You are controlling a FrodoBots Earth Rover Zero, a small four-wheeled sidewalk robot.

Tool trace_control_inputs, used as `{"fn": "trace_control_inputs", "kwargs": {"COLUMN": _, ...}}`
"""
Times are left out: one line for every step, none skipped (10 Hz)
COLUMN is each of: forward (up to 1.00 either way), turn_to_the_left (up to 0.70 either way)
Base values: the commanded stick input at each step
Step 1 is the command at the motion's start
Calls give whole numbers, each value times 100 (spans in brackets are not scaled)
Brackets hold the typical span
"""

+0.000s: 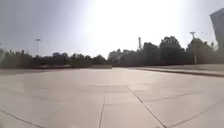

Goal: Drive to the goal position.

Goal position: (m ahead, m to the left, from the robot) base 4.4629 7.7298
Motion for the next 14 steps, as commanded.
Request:
{"fn": "trace_control_inputs", "kwargs": {"forward": 70, "turn_to_the_left": 2}}
{"fn": "trace_control_inputs", "kwargs": {"forward": 70, "turn_to_the_left": 2}}
{"fn": "trace_control_inputs", "kwargs": {"forward": 70, "turn_to_the_left": 2}}
{"fn": "trace_control_inputs", "kwargs": {"forward": 70, "turn_to_the_left": 2}}
{"fn": "trace_control_inputs", "kwargs": {"forward": 70, "turn_to_the_left": 2}}
{"fn": "trace_control_inputs", "kwargs": {"forward": 70, "turn_to_the_left": 2}}
{"fn": "trace_control_inputs", "kwargs": {"forward": 70, "turn_to_the_left": 2}}
{"fn": "trace_control_inputs", "kwargs": {"forward": 70, "turn_to_the_left": 2}}
{"fn": "trace_control_inputs", "kwargs": {"forward": 70, "turn_to_the_left": 2}}
{"fn": "trace_control_inputs", "kwargs": {"forward": 70, "turn_to_the_left": 2}}
{"fn": "trace_control_inputs", "kwargs": {"forward": 70, "turn_to_the_left": 2}}
{"fn": "trace_control_inputs", "kwargs": {"forward": 70, "turn_to_the_left": 2}}
{"fn": "trace_control_inputs", "kwargs": {"forward": 70, "turn_to_the_left": 2}}
{"fn": "trace_control_inputs", "kwargs": {"forward": 70, "turn_to_the_left": 2}}
